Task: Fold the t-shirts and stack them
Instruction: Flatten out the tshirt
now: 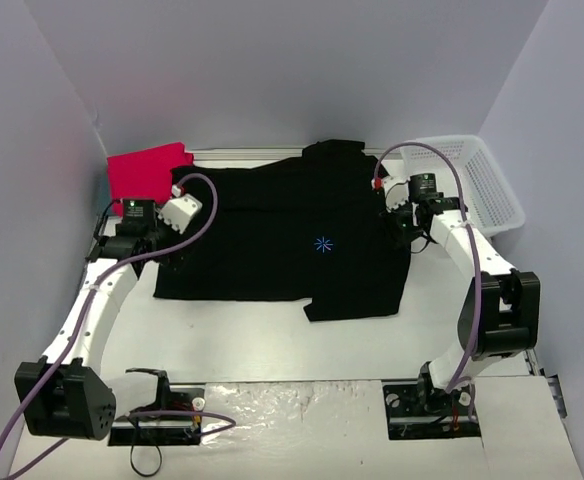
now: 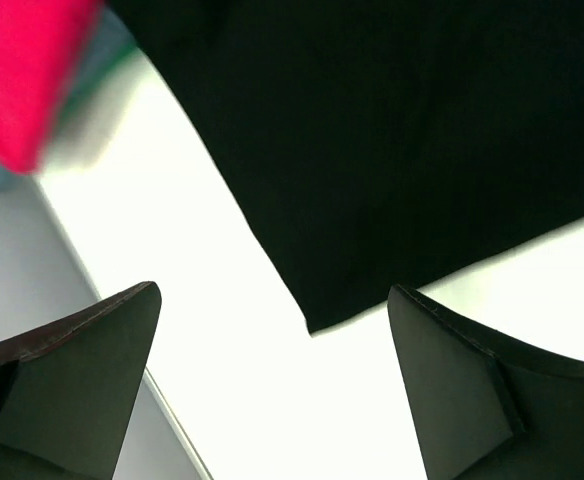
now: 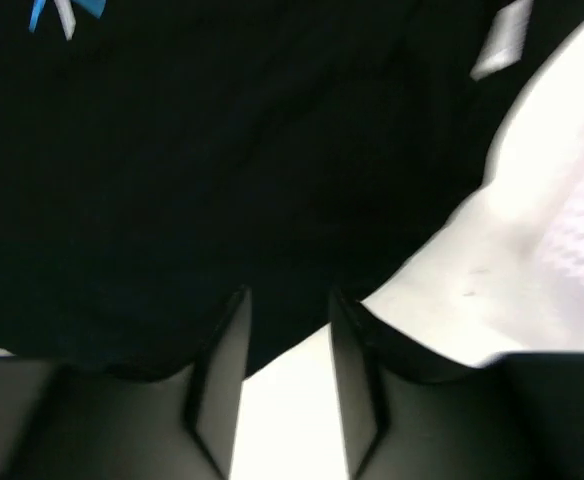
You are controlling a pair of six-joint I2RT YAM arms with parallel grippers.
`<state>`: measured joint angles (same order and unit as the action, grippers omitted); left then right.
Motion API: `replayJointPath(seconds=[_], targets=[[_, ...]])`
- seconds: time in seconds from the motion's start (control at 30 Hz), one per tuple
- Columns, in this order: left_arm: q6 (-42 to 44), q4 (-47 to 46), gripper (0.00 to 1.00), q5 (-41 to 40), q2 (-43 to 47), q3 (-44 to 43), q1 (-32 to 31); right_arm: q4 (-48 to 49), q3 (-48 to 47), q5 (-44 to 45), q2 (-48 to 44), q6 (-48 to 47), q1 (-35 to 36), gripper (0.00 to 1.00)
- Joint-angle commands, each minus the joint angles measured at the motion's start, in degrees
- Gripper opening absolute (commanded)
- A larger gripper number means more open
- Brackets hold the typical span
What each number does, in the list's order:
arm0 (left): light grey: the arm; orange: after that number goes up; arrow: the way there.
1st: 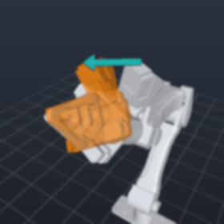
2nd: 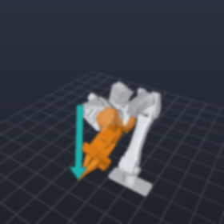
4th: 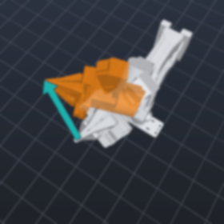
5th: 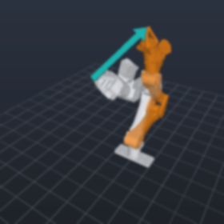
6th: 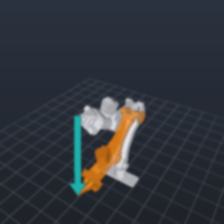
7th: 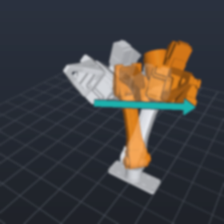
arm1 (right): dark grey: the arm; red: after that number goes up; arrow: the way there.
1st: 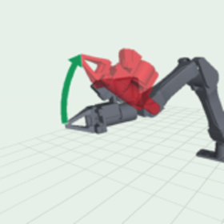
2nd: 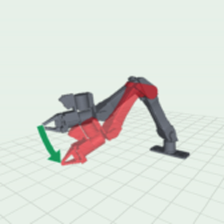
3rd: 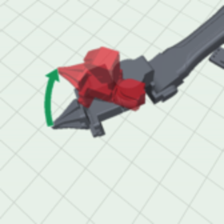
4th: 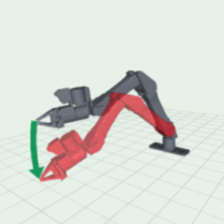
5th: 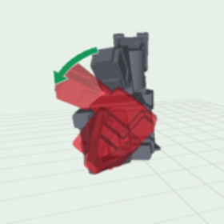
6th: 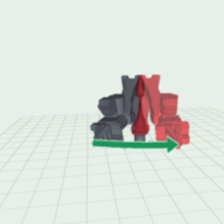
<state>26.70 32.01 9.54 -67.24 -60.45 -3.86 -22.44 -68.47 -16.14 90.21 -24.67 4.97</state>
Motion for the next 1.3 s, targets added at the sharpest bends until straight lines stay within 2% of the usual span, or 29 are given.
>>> replayJointPath(seconds=[0.0,0.03,0.1,0.23,0.27,0.33,0.37,0.4,0.47,0.5,0.6,0.63,0.7,1.03,1.27], targets=[[7.66,4.82,0.98,1.01,2.64,3.21,-0.27,-6.56,1.31,-4.69,-0.65,-3.89,0.21,0.35],[8.71,4.73,0.99,0.48,3.08,4.36,-0.36,-7.35,1.75,-4.95,-0.91,-5.2,0.21,0.45],[11.96,4.64,0.99,-1.18,3.96,7.69,-0.36,-9.2,2.9,-5.13,-2.06,-6.27,0.3,0.56],[16.01,5.87,1.0,-3.21,4.05,12.1,-0.27,-10.35,5.09,-5.31,-4.78,-7.24,0.74,0.64],[17.15,5.78,0.95,-3.56,4.4,12.98,-0.27,-10.26,5.79,-4.87,-4.96,-7.33,1.0,0.64],[17.94,3.77,0.95,-5.4,5.27,16.04,-0.27,-10.09,6.15,-4.51,-4.35,-7.41,1.44,0.65],[17.86,3.07,0.95,-5.93,5.54,16.76,-0.27,-10.0,6.24,-4.6,-3.74,-7.33,1.44,0.63],[17.86,2.1,0.95,-6.63,5.63,17.29,-0.27,-9.56,6.24,-3.82,-2.95,-7.07,1.44,0.58],[17.07,1.48,0.95,-6.64,5.72,17.99,-0.27,-8.07,6.68,-3.02,-0.14,-6.63,1.44,0.42],[16.64,1.39,0.94,-6.64,5.72,18.08,-0.27,-7.63,6.94,-3.02,1.09,-6.62,1.44,0.27],[15.32,1.21,0.95,-6.11,5.81,18.17,-0.27,-7.18,6.25,-2.93,6.19,-6.71,1.44,0.06],[14.7,1.21,0.94,-6.03,5.98,18.17,-0.27,-7.1,6.07,-2.93,8.38,-6.71,1.44,0.03],[14.44,1.13,0.95,-5.85,6.16,18.34,-0.27,-6.92,5.63,-3.11,10.24,-6.8,1.44,0.0],[12.15,0.42,0.95,-5.67,6.86,18.7,-0.27,-6.39,1.85,-0.12,19.55,-6.36,0.92,0.0],[10.13,-0.37,0.95,-5.67,7.3,17.91,-0.36,-5.78,-7.01,3.66,26.67,-3.82,-1.54,0.0]])
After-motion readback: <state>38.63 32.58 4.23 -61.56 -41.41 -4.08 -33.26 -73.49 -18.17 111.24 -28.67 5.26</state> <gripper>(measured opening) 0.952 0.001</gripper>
